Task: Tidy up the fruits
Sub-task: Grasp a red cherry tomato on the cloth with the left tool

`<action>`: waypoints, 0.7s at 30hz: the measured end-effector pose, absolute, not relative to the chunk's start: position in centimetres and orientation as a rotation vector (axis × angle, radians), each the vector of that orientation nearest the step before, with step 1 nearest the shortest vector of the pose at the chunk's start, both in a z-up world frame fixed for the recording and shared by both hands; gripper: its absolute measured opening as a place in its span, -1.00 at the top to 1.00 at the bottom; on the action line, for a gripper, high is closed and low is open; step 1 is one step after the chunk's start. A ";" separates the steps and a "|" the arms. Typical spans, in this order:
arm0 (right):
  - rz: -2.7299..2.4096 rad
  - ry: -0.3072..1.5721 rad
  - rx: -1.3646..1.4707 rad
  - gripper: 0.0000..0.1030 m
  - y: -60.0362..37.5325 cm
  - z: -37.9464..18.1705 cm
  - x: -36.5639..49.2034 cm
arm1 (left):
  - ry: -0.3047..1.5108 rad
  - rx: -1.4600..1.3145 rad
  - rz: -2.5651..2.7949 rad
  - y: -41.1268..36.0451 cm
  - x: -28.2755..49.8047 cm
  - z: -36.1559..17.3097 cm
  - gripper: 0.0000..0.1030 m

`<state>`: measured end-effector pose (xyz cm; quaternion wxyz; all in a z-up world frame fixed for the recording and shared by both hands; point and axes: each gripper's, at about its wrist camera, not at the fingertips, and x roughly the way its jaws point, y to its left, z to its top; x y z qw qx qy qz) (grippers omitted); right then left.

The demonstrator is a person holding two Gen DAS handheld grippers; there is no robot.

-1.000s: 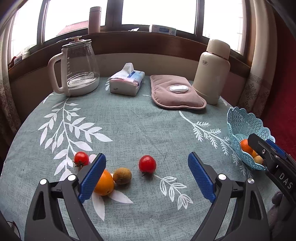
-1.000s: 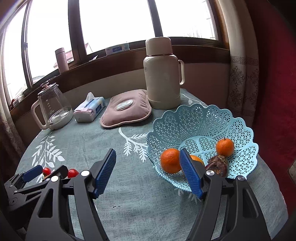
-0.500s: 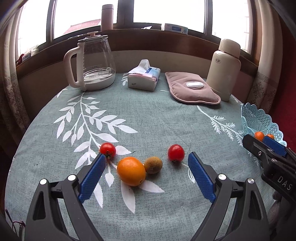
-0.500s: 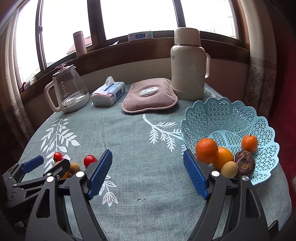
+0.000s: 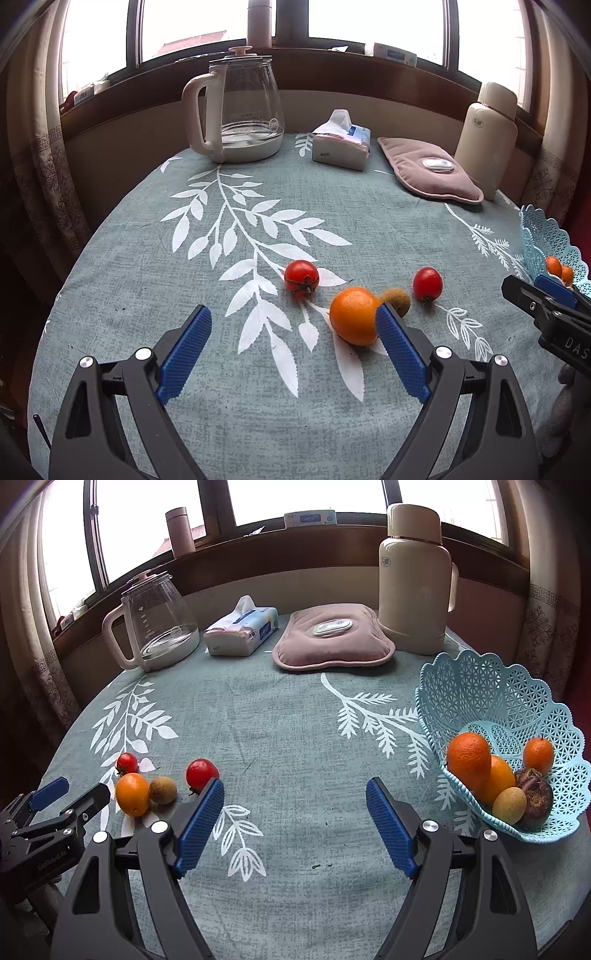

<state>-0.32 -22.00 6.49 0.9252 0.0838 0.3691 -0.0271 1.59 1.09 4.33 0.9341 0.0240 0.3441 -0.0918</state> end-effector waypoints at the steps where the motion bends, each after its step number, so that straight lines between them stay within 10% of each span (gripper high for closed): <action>1: -0.054 0.761 0.170 -0.57 -21.9 6.4 -0.3 | 0.708 0.045 -0.184 1.3 1.7 4.2 -0.74; 10: -0.042 0.785 0.172 -0.57 -21.7 5.4 -0.1 | 0.749 -0.044 -0.158 2.2 4.6 3.8 -0.73; 14: -0.043 0.789 0.178 -0.57 -21.8 5.2 0.0 | 0.773 -0.064 -0.150 1.8 6.1 3.7 -0.25; 21: -0.039 0.800 0.180 -0.57 -21.8 4.9 0.1 | 0.796 -0.066 -0.171 1.1 7.3 3.0 0.01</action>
